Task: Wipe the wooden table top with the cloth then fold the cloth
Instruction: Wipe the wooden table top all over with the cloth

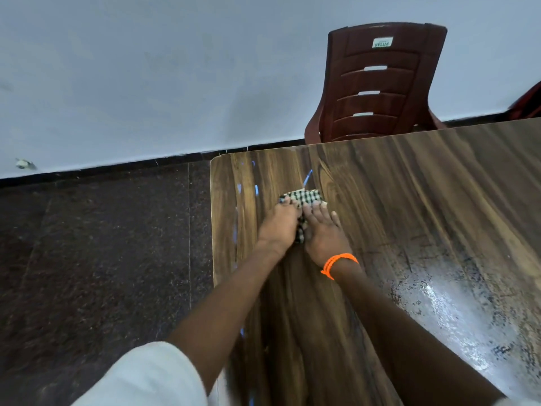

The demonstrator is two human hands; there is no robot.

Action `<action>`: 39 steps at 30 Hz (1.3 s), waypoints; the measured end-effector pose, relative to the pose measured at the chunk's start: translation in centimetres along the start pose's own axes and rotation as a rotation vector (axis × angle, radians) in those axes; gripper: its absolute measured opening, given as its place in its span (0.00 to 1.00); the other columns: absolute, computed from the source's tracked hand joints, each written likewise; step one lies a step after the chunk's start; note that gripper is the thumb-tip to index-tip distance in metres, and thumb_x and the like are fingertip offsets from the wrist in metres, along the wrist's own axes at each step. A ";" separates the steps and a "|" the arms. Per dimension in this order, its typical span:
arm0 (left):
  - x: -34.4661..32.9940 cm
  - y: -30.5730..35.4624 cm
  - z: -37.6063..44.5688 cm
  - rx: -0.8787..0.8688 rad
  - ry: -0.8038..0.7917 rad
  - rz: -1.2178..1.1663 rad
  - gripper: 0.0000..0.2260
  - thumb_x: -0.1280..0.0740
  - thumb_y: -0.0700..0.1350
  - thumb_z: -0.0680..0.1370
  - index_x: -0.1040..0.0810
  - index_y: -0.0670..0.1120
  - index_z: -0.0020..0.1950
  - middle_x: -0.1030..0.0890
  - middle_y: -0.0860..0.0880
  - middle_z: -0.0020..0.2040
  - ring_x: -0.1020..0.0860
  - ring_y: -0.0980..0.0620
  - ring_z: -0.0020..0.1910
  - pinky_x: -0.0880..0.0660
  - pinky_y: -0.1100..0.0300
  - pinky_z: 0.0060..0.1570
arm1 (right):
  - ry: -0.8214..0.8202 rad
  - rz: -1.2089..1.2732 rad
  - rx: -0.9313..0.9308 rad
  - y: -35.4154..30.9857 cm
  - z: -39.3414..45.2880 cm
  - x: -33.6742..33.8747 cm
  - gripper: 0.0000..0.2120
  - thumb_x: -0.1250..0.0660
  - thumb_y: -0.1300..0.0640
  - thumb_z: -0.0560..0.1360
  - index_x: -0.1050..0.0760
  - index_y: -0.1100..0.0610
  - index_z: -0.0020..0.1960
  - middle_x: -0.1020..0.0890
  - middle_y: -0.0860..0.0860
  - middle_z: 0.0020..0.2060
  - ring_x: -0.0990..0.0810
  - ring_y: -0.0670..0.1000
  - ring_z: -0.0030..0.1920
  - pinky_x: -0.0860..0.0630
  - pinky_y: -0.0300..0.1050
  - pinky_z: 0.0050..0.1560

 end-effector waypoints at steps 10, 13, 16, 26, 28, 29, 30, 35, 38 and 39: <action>-1.7 -1.5 -7.6 -0.201 -0.131 0.162 0.23 0.46 0.37 0.82 0.39 0.46 0.77 0.42 0.46 0.80 0.45 0.47 0.79 0.34 0.52 0.72 | 0.057 0.030 0.049 -2.0 -9.3 -1.1 0.26 0.42 0.51 0.79 0.37 0.54 0.76 0.32 0.53 0.74 0.38 0.52 0.76 0.46 0.52 0.77; -2.5 1.4 -6.2 -0.251 -0.148 0.164 0.22 0.45 0.36 0.81 0.37 0.45 0.76 0.41 0.45 0.79 0.42 0.47 0.78 0.30 0.50 0.69 | 0.091 -0.008 0.021 1.0 -9.9 -0.2 0.26 0.45 0.49 0.79 0.33 0.57 0.74 0.29 0.54 0.72 0.35 0.52 0.75 0.43 0.53 0.75; -3.2 3.8 -3.0 -0.197 -0.150 0.154 0.21 0.43 0.38 0.82 0.36 0.44 0.75 0.41 0.43 0.79 0.31 0.44 0.72 0.27 0.49 0.65 | 0.102 -0.051 -0.014 3.8 -7.7 0.9 0.27 0.48 0.49 0.79 0.34 0.59 0.74 0.29 0.56 0.72 0.34 0.55 0.75 0.42 0.54 0.76; -0.6 3.0 8.0 -0.115 -0.054 0.081 0.14 0.42 0.43 0.83 0.28 0.43 0.68 0.30 0.42 0.72 0.24 0.40 0.64 0.26 0.50 0.64 | 0.030 0.024 -0.080 5.3 5.2 1.9 0.26 0.48 0.53 0.83 0.47 0.57 0.79 0.45 0.55 0.79 0.51 0.53 0.79 0.57 0.50 0.77; 0.4 1.5 8.2 -0.072 -0.032 0.062 0.14 0.43 0.44 0.83 0.26 0.43 0.66 0.26 0.41 0.67 0.22 0.40 0.61 0.25 0.50 0.61 | 0.013 0.025 -0.039 4.0 6.4 1.7 0.27 0.48 0.54 0.83 0.49 0.58 0.79 0.46 0.55 0.79 0.52 0.53 0.79 0.57 0.50 0.77; 0.8 0.8 8.0 -0.057 -0.026 0.058 0.13 0.42 0.43 0.83 0.25 0.43 0.65 0.25 0.41 0.64 0.22 0.40 0.59 0.24 0.50 0.60 | 0.004 0.018 -0.011 3.3 6.6 1.6 0.27 0.48 0.54 0.82 0.49 0.58 0.79 0.46 0.55 0.79 0.52 0.53 0.79 0.57 0.50 0.78; 1.1 0.1 7.5 -0.049 -0.021 0.064 0.12 0.42 0.42 0.82 0.25 0.44 0.63 0.24 0.42 0.62 0.21 0.41 0.57 0.23 0.50 0.58 | -0.001 0.011 0.020 2.4 6.6 1.4 0.27 0.48 0.54 0.82 0.50 0.58 0.80 0.46 0.55 0.79 0.53 0.53 0.79 0.58 0.50 0.78; 0.9 -2.0 3.5 -0.026 -0.057 0.140 0.14 0.43 0.43 0.82 0.28 0.45 0.67 0.28 0.45 0.69 0.23 0.43 0.63 0.27 0.53 0.62 | 0.034 0.060 0.145 0.0 2.7 0.3 0.27 0.47 0.53 0.82 0.47 0.57 0.79 0.43 0.53 0.79 0.51 0.51 0.79 0.58 0.48 0.78; -0.9 -1.7 1.3 -0.087 -0.112 0.113 0.19 0.44 0.43 0.83 0.34 0.48 0.75 0.36 0.48 0.77 0.34 0.49 0.74 0.33 0.55 0.70 | 0.079 0.046 0.137 0.9 -0.2 0.1 0.26 0.43 0.52 0.81 0.41 0.56 0.78 0.37 0.52 0.77 0.46 0.50 0.79 0.53 0.49 0.79; -1.4 -1.2 1.1 -0.123 -0.114 0.113 0.21 0.44 0.43 0.82 0.36 0.49 0.76 0.39 0.48 0.78 0.36 0.49 0.76 0.34 0.55 0.71 | 0.096 0.038 0.120 1.6 -1.0 0.1 0.26 0.41 0.53 0.81 0.39 0.57 0.77 0.35 0.53 0.76 0.43 0.51 0.78 0.51 0.49 0.78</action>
Point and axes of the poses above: each hand's wrist, its own z-axis towards the middle knuckle, its own x-axis out of the back of the hand, y = z × x, the point moved 2 cm from there along z, towards the middle knuckle
